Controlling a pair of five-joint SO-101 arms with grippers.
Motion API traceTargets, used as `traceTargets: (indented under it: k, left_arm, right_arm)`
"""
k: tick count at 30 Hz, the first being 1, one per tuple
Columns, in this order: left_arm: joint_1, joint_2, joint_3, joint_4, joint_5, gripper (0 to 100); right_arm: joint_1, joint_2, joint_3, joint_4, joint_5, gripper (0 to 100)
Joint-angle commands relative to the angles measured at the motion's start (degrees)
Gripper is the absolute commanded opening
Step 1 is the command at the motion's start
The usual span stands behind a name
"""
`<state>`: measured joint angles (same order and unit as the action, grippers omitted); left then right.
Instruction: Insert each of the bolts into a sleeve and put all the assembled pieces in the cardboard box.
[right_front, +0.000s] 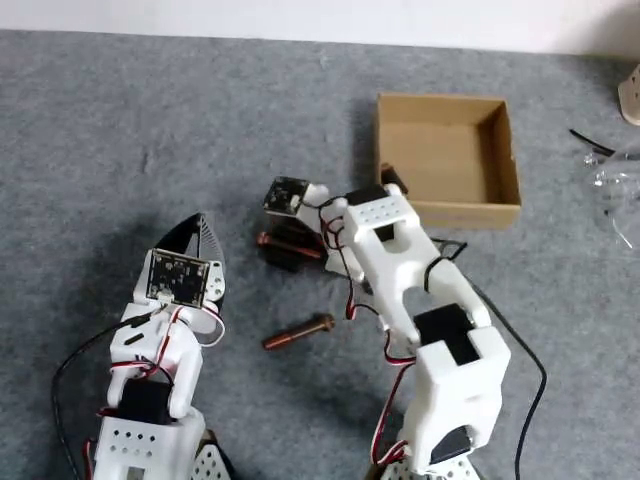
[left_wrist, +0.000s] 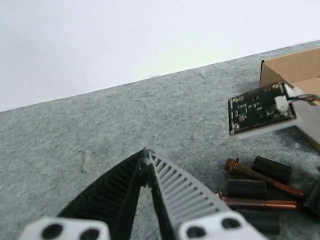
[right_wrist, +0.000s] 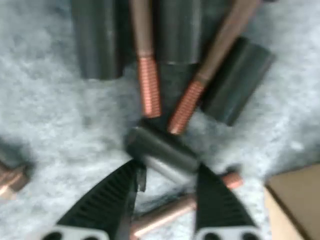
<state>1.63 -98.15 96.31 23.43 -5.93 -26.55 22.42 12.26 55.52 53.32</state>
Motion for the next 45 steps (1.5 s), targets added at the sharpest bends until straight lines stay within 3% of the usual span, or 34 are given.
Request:
traceTargets:
  k: [1, 4, 11, 16, 21, 26, 31, 36, 40, 45]
  left_arm:
    - [-0.31, 0.4, 1.27, -1.23, 0.09, 1]
    - [-0.31, 0.4, 1.27, -1.23, 0.09, 1]
    - [-0.31, 0.4, 1.27, -1.23, 0.09, 1]
    - [-0.31, 0.4, 1.27, -1.23, 0.09, 1]
    - [-0.31, 0.31, 1.27, -1.23, 0.09, 1]
    - [-0.31, 0.31, 1.27, -1.23, 0.09, 1]
    - [-0.31, 0.31, 1.27, -1.23, 0.09, 1]
    - [-0.31, 0.31, 1.27, -1.23, 0.09, 1]
    - [-0.31, 0.31, 1.27, -1.23, 0.09, 1]
    - [-0.31, 0.66, 1.27, -2.29, 0.09, 1]
  right_arm:
    - [-1.54, 2.42, -0.04, -1.63, 0.62, 0.9]
    - [-1.27, 2.42, -0.04, -1.71, -2.9, 0.5]
    - [-1.19, 1.27, -0.04, -1.45, -3.43, 0.5]
    - [-1.19, -6.81, 0.48, -1.45, -3.69, 0.5]
    - [-1.27, -12.53, 4.97, -4.09, -9.32, 0.5]
    - [-1.36, -15.08, 5.23, -4.09, -27.69, 0.5]
    - [-1.54, -16.22, 5.14, -0.48, -32.88, 0.5]
    - [-1.45, -16.4, 5.14, 1.1, -44.13, 0.6]
    - [-1.63, -16.48, 5.14, 1.89, -48.97, 0.8]
    - [-4.0, -16.48, 4.88, 4.0, -54.77, 13.3]
